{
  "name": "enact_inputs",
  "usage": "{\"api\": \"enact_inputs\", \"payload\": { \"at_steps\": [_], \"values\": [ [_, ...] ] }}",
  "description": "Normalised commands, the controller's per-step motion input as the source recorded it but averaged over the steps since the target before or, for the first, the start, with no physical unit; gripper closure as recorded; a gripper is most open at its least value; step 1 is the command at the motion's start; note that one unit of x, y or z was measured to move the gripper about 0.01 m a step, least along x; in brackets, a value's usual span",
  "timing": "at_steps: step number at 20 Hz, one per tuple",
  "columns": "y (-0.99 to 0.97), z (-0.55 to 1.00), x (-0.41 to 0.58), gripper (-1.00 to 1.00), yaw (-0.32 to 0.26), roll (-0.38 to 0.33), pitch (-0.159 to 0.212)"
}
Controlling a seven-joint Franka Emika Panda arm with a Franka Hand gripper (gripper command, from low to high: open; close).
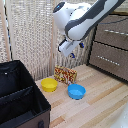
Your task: Kindly move your gripper toward the top drawer's handle. With caution, hold the handle robustly using your gripper and pull open the top drawer. Let the handle go. Relocate your gripper to the bowl placed in the background. Gently hold the bowl using your gripper. Bring the gripper and the bowl to the ajar drawer. Softly release the bowl into it.
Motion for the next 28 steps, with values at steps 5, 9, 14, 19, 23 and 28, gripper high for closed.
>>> {"api": "enact_inputs", "payload": {
  "at_steps": [5,9,14,19,23,28],
  "values": [
    [-0.05,0.27,0.000,-1.00,0.134,-0.297,0.000],
    [-0.05,0.25,0.005,-1.00,0.107,-0.308,0.000],
    [-0.07,0.19,0.007,-1.00,0.100,-0.321,0.000],
    [-0.24,0.09,-0.001,-1.00,0.109,-0.306,-0.038],
    [-0.44,0.06,-0.024,-1.00,0.107,-0.252,-0.097],
    [-0.49,0.14,-0.048,-1.00,0.108,-0.219,-0.115]
  ]
}}
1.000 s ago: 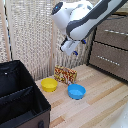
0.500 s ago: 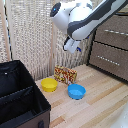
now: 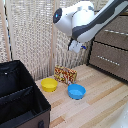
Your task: Kindly move your gripper toward the top drawer's handle. With caution, hold the handle robustly using your gripper and pull open the top drawer. Let the handle go. Relocate your gripper to the bowl placed in the background. Gently hold the bowl using your gripper. Bring the gripper and the bowl to the ajar drawer. Softly release the bowl into it.
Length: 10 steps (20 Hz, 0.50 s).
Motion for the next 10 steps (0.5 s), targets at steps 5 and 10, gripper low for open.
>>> {"api": "enact_inputs", "payload": {
  "at_steps": [5,10],
  "values": [
    [-0.65,0.20,-0.098,-1.00,0.053,-0.219,-0.059],
    [-0.74,0.21,-0.122,-1.00,0.026,-0.212,-0.034]
  ]
}}
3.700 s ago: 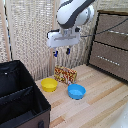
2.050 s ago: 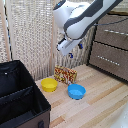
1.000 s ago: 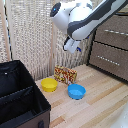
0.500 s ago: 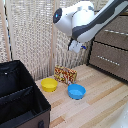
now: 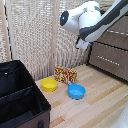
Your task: Kindly move your gripper toward the top drawer's handle. With caution, hold the handle robustly using your gripper and pull open the top drawer. Let the handle go. Relocate your gripper to the bowl placed in the background. Gently hold the bowl using your gripper. Bring the gripper and the bowl to the ajar drawer. Softly release the bowl into it.
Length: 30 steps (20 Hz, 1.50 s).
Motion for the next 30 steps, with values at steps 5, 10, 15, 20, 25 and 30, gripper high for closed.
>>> {"api": "enact_inputs", "payload": {
  "at_steps": [5,10,15,20,25,30],
  "values": [
    [-0.76,0.12,-0.055,-1.00,0.048,-0.178,-0.029],
    [-0.72,0.01,0.000,-1.00,0.091,-0.149,-0.009],
    [-0.67,0.00,-0.028,-1.00,0.094,-0.169,0.000],
    [-0.43,0.01,-0.043,-1.00,0.083,-0.168,0.018],
    [-0.11,0.00,0.030,1.00,0.026,-0.016,0.009],
    [-0.06,0.00,0.020,1.00,-0.002,-0.003,0.000]
  ]
}}
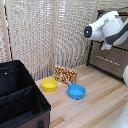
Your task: Kindly move your gripper toward the top drawer's handle. With caution, hold the handle robustly using your gripper and pull open the top drawer. Let the handle go. Relocate your gripper to the bowl placed in the background. Gently hold the bowl using your gripper. Bring the gripper and the bowl to the ajar drawer. Softly release the bowl into it.
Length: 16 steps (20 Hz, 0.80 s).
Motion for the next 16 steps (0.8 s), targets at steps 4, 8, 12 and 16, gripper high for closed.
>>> {"api": "enact_inputs", "payload": {
  "at_steps": [4,8,12,16],
  "values": [
    [-0.11,0.08,0.016,1.00,0.044,-0.024,0.000],
    [-0.01,0.14,0.000,1.00,0.123,0.012,0.005],
    [0.00,0.24,0.008,1.00,0.107,0.099,0.016],
    [0.39,0.21,0.076,1.00,0.089,0.118,0.020]
  ]
}}
